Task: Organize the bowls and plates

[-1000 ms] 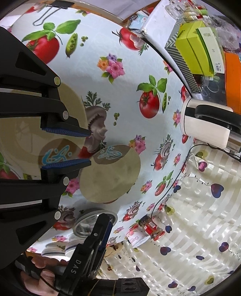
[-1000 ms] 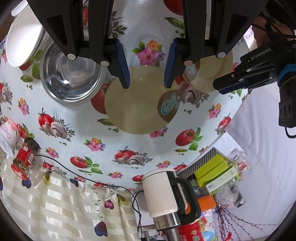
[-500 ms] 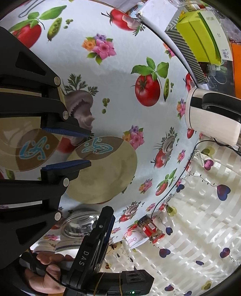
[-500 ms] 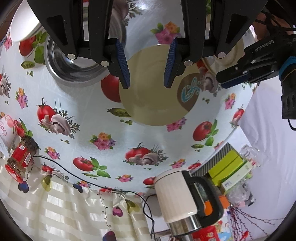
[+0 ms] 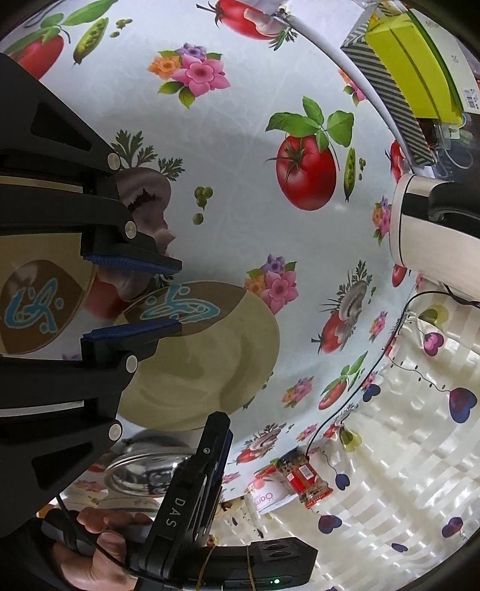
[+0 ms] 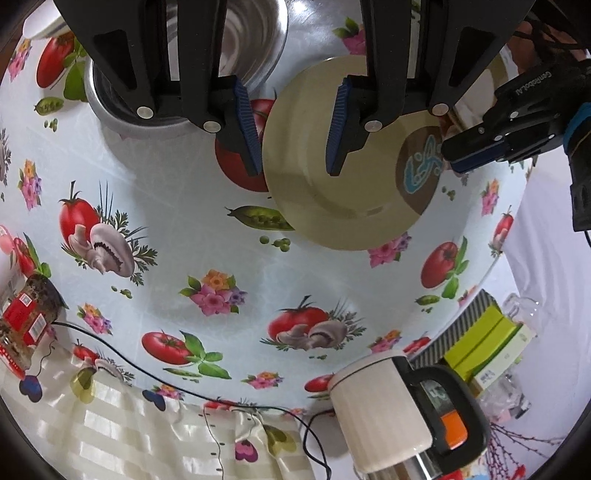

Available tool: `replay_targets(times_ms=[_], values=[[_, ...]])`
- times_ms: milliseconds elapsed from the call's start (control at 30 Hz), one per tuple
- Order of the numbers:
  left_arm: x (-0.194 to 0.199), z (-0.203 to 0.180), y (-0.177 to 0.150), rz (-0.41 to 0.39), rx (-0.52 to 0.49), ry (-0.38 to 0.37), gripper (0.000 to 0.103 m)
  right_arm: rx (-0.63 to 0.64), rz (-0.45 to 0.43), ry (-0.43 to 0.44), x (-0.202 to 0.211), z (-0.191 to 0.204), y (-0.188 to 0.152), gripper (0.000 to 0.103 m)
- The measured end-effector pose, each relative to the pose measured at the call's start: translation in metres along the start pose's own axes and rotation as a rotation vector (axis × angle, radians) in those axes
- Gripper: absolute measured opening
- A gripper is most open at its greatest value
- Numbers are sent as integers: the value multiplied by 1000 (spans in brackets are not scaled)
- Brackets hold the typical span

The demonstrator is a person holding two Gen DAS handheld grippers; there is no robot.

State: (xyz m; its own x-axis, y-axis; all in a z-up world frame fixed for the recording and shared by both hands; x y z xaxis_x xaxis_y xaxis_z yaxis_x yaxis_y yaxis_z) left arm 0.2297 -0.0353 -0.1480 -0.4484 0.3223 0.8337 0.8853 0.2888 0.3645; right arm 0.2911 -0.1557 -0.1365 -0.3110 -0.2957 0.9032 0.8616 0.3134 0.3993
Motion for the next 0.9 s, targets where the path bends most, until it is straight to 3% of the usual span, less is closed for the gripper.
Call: replay_targets(times_ms=[533, 900], values=[[-16, 0, -2, 38, 20, -16, 26, 45, 96, -22, -29, -3, 0, 28], [-11, 0, 0, 15, 19, -16, 25, 18, 74, -5, -28, -3, 2, 26]])
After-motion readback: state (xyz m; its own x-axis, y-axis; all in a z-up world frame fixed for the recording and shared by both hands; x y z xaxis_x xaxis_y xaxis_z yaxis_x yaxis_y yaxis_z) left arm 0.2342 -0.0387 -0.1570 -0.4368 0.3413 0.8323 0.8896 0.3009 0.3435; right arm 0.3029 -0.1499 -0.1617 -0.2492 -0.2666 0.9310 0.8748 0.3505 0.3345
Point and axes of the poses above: each gripper's, at about its wrist camera, not at the fingertips, and x roughly against the way its jaws point, z to its left, y to its top, the point moved 10 cm from there along -x, roughly the way its jaws point, and after that the axes turned 5 degrees about x, right-handed, at the moved point
